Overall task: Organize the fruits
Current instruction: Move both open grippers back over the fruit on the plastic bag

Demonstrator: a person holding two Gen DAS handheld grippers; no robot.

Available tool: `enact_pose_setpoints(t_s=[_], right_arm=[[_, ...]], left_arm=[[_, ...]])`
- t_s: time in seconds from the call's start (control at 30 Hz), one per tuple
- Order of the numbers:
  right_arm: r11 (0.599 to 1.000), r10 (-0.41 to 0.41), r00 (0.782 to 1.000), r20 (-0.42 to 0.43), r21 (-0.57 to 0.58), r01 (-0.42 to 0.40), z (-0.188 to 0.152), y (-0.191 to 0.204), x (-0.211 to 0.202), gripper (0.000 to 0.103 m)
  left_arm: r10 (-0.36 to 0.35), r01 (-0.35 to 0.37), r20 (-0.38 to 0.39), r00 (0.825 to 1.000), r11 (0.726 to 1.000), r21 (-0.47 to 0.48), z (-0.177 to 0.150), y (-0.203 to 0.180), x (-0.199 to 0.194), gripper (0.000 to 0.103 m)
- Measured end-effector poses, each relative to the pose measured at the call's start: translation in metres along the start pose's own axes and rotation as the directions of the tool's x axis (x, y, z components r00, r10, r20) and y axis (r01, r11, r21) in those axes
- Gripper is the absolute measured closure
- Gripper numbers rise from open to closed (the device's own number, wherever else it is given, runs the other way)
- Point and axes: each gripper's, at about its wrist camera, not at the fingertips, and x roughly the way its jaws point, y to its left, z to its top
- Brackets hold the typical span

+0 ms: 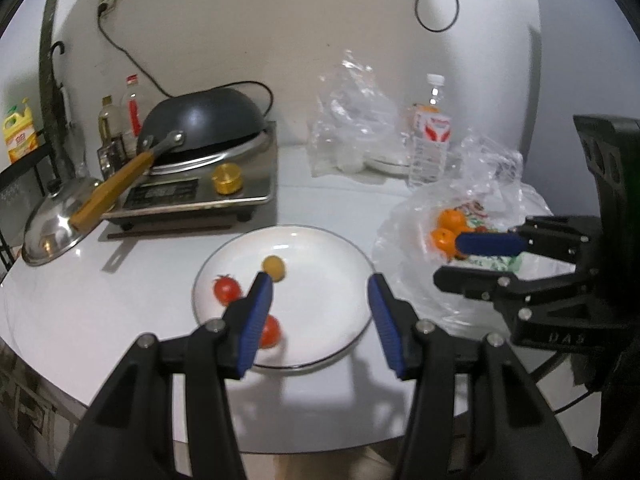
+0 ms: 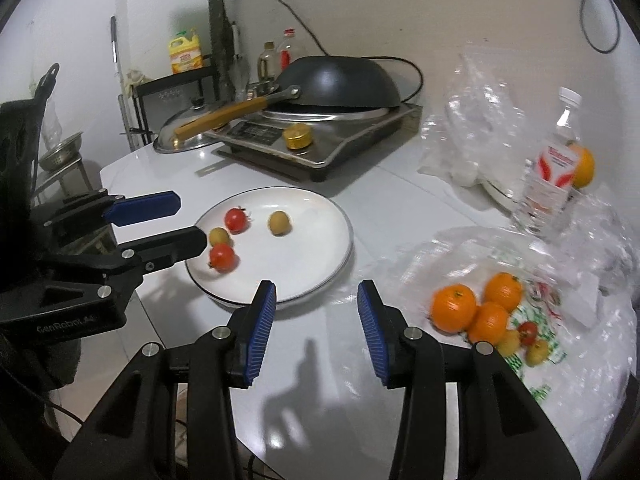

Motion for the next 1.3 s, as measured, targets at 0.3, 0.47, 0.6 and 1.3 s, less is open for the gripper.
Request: enact_pose_setpoints(t_s=[0.3, 0.47, 0.6, 1.3], right_arm=[[0.999, -0.030, 0.999, 0.021, 0.045, 0.029, -0.012, -0.030, -0.020, 0.058], [0.997, -0.042, 0.999, 0.031, 0.068, 0.040, -0.019, -0.046, -0.029, 0.058], [0.995, -0.053, 0.998, 0.034, 0.088, 0.050, -0.025, -0.060, -0.034, 0.058], [0.983, -0.104, 0.995, 0.005, 0.154, 0.102, -0.044, -0.114, -0.035, 0.058]], left_arm=[[-0.028, 0.029, -0.014, 1.000, 0.998, 0.057, 0.007, -0.040, 0.009, 0.052], [-0.041, 0.043, -0.018, 0.999, 0.995, 0.086, 0.011, -0.059, 0.012, 0.052], [-0.051, 0.053, -0.023, 0.998, 0.993, 0.102, 0.015, -0.070, 0.018, 0.052], [-0.120, 0.127, -0.053, 0.991, 0.980, 0.150, 0.027, -0.114, 0.057, 0.052]])
